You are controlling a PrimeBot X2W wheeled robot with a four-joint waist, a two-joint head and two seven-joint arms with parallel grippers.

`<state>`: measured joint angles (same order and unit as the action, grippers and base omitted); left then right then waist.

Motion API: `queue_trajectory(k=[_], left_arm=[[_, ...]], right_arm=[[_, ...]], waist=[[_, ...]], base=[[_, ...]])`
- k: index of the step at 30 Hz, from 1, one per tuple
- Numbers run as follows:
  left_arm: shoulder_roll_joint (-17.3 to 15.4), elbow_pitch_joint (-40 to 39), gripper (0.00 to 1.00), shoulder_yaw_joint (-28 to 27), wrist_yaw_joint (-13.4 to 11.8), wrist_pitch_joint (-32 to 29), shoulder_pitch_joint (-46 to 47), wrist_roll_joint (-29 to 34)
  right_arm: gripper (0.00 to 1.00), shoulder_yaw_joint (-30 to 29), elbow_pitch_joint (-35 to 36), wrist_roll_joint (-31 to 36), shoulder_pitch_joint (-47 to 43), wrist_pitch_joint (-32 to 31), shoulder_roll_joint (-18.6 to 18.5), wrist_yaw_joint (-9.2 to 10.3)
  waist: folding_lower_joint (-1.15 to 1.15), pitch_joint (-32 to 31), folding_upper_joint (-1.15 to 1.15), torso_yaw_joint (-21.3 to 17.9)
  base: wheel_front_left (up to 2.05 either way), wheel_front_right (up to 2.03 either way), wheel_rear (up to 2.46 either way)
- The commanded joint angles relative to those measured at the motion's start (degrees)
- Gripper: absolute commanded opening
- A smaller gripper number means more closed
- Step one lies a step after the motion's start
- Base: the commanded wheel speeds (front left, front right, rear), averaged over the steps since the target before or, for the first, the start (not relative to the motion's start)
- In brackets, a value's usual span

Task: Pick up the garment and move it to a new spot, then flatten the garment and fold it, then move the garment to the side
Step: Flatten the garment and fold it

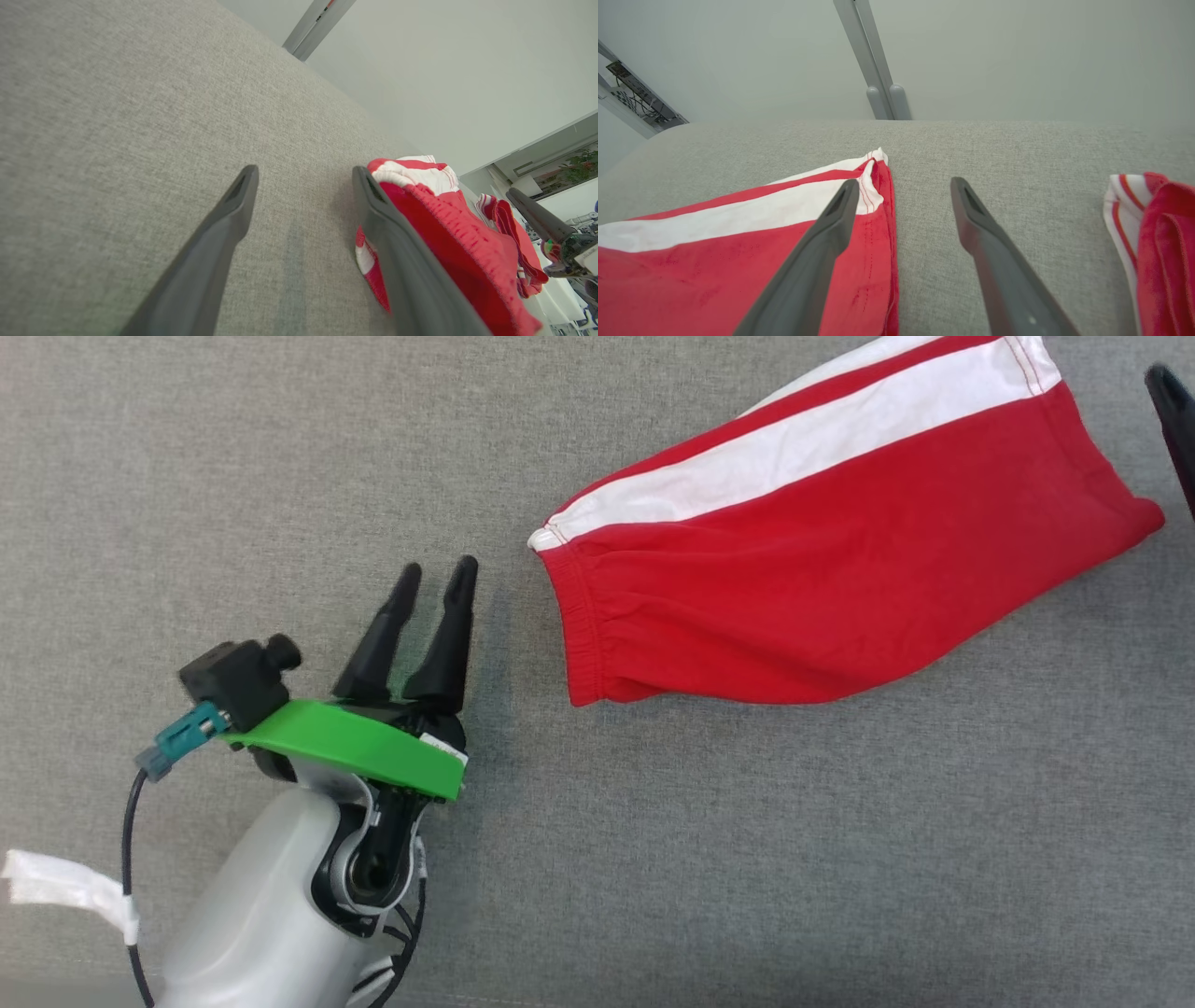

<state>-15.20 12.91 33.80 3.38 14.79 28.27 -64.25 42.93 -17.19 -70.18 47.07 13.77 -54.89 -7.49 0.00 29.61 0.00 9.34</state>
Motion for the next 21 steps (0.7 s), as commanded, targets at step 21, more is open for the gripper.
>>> queue_trajectory(k=[21], left_arm=[[12.28,-20.23,1.00,-5.36,-16.23,0.32,-17.23,48.46]], right_arm=[[1.00,3.14,-21.69,6.54,2.91,-16.36,5.90,0.05]], waist=[[0.00,-2.40,0.00,10.35]], base=[[0.00,0.00,0.00]])
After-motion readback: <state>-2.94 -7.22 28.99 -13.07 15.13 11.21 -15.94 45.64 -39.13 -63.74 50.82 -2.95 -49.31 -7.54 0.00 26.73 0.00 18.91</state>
